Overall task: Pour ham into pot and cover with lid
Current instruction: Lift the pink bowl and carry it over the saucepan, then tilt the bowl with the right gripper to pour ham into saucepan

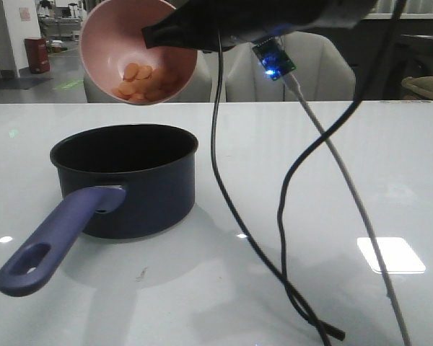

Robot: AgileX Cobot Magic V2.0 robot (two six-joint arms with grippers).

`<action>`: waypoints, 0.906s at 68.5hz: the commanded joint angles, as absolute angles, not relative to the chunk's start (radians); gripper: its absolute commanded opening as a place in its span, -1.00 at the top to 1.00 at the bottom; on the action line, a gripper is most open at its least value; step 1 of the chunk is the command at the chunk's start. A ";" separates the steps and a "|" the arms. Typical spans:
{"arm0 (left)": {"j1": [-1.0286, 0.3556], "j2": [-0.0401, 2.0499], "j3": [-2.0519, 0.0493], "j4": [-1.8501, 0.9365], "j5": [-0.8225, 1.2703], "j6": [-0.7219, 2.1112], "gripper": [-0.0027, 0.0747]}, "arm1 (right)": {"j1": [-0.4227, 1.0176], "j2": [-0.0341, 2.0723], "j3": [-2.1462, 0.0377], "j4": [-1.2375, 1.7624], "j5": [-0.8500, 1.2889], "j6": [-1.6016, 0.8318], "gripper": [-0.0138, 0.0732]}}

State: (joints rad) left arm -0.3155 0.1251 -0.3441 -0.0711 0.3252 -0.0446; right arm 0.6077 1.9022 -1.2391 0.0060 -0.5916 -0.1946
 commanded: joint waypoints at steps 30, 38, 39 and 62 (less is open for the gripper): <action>-0.324 0.137 -0.371 -0.075 0.246 -0.048 -0.82 | 0.633 1.967 -1.219 -0.163 -1.151 -0.624 0.37; -0.324 0.137 -0.371 -0.075 0.246 -0.048 -0.82 | 0.636 1.996 -1.205 -0.162 -1.289 -0.747 0.37; -0.324 0.137 -0.371 -0.075 0.246 -0.048 -0.82 | 0.637 1.996 -1.203 -0.163 -1.288 -0.759 0.37; -0.324 0.137 -0.371 -0.075 0.246 -0.048 -0.82 | 0.638 1.997 -1.192 -0.164 -1.288 -0.859 0.37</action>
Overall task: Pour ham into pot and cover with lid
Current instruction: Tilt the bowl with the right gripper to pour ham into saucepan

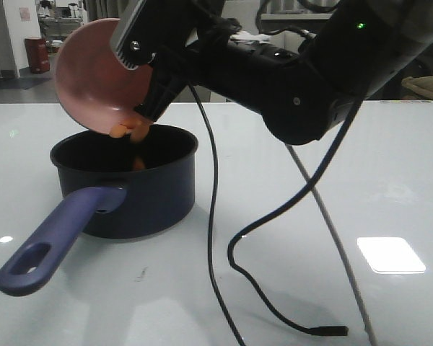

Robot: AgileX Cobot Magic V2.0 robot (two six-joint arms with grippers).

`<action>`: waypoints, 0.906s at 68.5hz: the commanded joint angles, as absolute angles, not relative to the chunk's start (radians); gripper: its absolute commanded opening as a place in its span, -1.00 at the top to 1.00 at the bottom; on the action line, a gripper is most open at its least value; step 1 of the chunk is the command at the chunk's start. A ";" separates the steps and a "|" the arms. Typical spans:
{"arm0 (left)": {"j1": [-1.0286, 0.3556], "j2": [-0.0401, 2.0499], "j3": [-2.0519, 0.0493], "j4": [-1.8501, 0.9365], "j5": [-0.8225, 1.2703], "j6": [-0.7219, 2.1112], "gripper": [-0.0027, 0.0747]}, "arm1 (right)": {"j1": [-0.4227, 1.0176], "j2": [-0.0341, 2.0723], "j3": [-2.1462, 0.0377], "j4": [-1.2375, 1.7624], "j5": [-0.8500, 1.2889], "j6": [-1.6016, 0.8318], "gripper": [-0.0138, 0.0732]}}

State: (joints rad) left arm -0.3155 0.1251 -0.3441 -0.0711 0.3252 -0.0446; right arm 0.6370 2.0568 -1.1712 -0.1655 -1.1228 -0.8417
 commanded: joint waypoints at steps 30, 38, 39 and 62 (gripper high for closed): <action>-0.324 0.137 -0.371 -0.075 0.246 -0.048 -0.82 | 0.638 1.988 -1.193 -0.094 -1.261 -0.286 0.37; -0.324 0.137 -0.371 -0.075 0.246 -0.048 -0.82 | 0.638 1.976 -1.193 -0.094 -1.193 -0.073 0.37; -0.324 0.137 -0.371 -0.075 0.246 -0.048 -0.82 | 0.638 1.973 -1.193 -0.094 -1.177 -0.056 0.37; -0.324 0.137 -0.371 -0.075 0.246 -0.048 -0.82 | 0.633 1.778 -1.193 -0.031 -0.510 0.000 0.37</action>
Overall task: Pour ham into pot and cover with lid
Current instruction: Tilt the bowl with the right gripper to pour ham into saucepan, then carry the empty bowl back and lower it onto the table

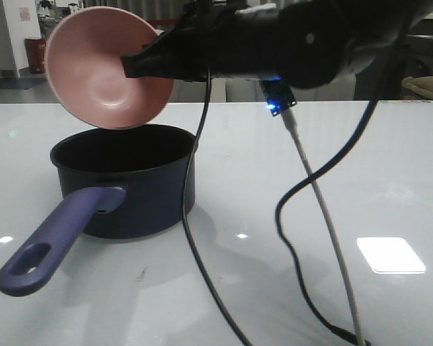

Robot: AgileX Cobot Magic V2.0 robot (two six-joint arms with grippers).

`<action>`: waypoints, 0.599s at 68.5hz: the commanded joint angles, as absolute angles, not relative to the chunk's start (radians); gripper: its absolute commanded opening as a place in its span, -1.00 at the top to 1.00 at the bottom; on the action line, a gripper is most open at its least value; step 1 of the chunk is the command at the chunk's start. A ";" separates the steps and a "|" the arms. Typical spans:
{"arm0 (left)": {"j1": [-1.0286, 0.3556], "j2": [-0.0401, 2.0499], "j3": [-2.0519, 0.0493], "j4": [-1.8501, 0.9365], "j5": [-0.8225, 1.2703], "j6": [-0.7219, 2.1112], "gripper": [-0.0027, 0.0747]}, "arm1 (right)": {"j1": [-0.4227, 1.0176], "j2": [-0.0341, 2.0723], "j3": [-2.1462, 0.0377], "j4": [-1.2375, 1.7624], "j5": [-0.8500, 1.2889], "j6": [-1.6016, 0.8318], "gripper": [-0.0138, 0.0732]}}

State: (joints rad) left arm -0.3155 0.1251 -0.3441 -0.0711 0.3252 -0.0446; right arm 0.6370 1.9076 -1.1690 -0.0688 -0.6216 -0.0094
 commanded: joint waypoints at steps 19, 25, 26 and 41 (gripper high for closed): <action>-0.324 0.137 -0.371 -0.075 0.246 -0.048 -0.82 | 0.543 1.622 -1.193 0.053 -0.059 0.000 0.37; -0.324 0.137 -0.371 -0.075 0.246 -0.048 -0.82 | 0.487 1.606 -1.193 0.077 0.044 0.000 0.37; -0.324 0.137 -0.371 -0.075 0.246 -0.048 -0.82 | 0.478 1.605 -1.193 0.082 0.069 0.000 0.37; -0.324 0.137 -0.371 -0.075 0.246 -0.048 -0.82 | 0.341 1.605 -1.193 0.158 0.290 0.000 0.37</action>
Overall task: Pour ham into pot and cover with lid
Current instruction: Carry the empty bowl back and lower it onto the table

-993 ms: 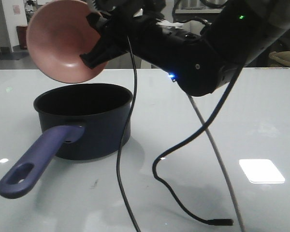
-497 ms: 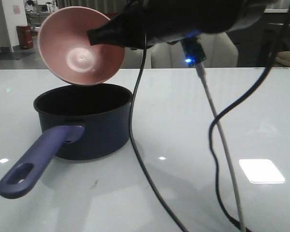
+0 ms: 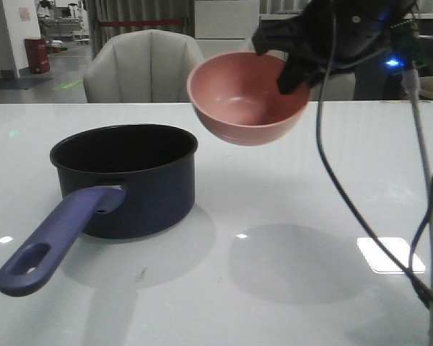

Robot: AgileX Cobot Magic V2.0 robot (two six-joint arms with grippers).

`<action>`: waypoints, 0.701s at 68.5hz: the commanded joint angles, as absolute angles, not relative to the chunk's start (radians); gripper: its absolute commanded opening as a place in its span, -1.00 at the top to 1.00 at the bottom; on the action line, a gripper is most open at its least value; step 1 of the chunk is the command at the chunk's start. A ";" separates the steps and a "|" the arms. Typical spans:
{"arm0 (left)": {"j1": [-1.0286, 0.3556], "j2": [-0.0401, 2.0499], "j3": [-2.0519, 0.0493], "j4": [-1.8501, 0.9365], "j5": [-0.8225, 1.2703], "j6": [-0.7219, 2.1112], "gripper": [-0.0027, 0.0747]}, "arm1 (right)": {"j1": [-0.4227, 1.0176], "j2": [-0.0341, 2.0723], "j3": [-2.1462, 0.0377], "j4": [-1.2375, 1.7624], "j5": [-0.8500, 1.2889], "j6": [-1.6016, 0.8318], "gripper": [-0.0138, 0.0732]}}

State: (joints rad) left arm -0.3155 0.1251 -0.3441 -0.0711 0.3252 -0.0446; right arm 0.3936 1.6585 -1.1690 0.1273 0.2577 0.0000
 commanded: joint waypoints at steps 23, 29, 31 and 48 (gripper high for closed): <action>-0.324 0.137 -0.371 -0.075 0.246 -0.048 -0.82 | 0.192 1.688 -1.193 0.169 0.458 0.000 0.37; -0.324 0.137 -0.371 -0.075 0.246 -0.048 -0.82 | 0.168 1.719 -1.193 0.169 0.486 0.000 0.37; -0.324 0.137 -0.371 -0.075 0.246 -0.048 -0.82 | 0.162 1.726 -1.193 0.170 0.493 0.000 0.37; -0.324 0.137 -0.371 -0.075 0.246 -0.048 -0.82 | 0.153 1.782 -1.193 0.173 0.511 0.000 0.18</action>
